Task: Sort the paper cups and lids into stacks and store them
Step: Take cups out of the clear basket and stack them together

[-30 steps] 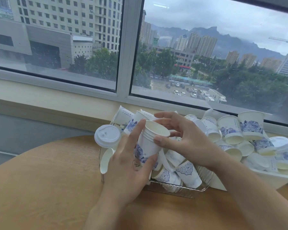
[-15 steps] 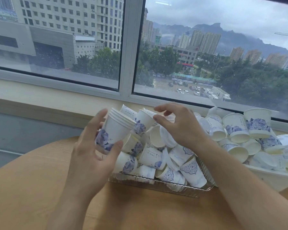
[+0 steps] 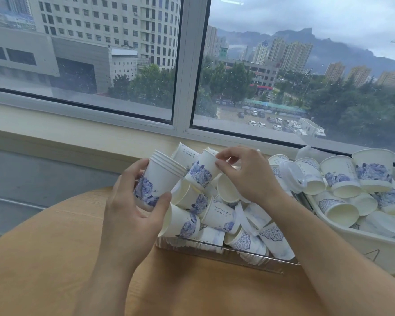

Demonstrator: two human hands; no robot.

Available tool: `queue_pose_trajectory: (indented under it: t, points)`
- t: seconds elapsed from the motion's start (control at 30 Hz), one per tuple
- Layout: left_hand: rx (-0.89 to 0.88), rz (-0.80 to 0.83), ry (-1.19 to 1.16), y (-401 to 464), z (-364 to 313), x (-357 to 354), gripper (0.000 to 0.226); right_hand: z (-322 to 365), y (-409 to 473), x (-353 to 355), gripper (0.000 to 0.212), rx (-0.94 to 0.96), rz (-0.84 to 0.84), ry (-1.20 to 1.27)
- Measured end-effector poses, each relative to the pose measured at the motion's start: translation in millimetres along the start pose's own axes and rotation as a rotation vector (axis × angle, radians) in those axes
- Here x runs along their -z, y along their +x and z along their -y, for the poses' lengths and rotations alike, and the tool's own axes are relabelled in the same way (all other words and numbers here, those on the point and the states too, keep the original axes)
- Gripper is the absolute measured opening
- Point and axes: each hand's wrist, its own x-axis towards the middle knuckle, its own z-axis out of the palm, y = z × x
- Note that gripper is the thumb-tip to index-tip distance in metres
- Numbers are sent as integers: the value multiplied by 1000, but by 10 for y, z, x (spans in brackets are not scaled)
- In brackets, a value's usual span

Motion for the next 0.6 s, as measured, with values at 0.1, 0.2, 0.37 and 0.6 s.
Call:
queue_pose_trajectory:
  t: [0.1, 0.2, 0.37, 0.6]
  points:
    - [-2, 13, 3, 4, 7, -6, 66, 20, -10, 47, 6, -6, -5, 50]
    - [-14, 20, 14, 1, 7, -13, 66, 53, -11, 116, 6, -3, -44, 121]
    - [-26, 30, 8, -1, -11, -31, 67, 142, -52, 268, 4, 32, -114, 248]
    - [-56, 53, 5, -54, -117, -92, 70, 347, -178, 456, 9, 84, -168, 383]
